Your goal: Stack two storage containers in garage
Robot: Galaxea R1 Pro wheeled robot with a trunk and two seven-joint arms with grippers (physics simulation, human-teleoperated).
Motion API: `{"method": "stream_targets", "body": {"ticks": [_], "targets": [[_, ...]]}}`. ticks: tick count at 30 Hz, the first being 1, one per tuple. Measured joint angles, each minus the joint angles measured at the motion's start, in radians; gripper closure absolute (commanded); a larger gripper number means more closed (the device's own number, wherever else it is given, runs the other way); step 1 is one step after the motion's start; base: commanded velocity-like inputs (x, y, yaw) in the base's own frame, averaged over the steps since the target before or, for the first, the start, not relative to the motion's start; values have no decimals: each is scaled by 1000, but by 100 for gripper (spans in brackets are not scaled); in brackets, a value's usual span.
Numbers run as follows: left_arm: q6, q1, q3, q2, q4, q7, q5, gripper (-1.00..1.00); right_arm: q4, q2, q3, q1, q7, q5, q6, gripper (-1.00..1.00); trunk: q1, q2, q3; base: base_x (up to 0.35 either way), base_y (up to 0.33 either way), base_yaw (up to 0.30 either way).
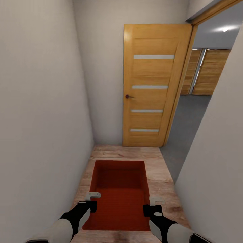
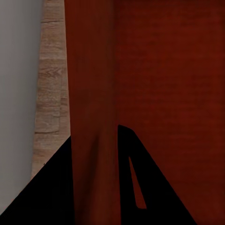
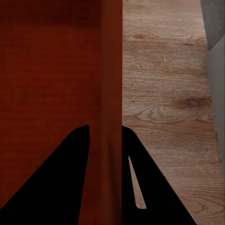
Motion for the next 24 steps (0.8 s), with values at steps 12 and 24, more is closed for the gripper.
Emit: {"method": "stream_targets", "body": {"ticks": [12,24], "targets": [[0,0,0,0,0,0,0,100,0,0,0,0,0,0,0,100,0,0,0,322,0,0],[0,0,0,0,0,0,0,100,0,0,0,0,0,0,0,100,0,0,0,322,0,0]]}}
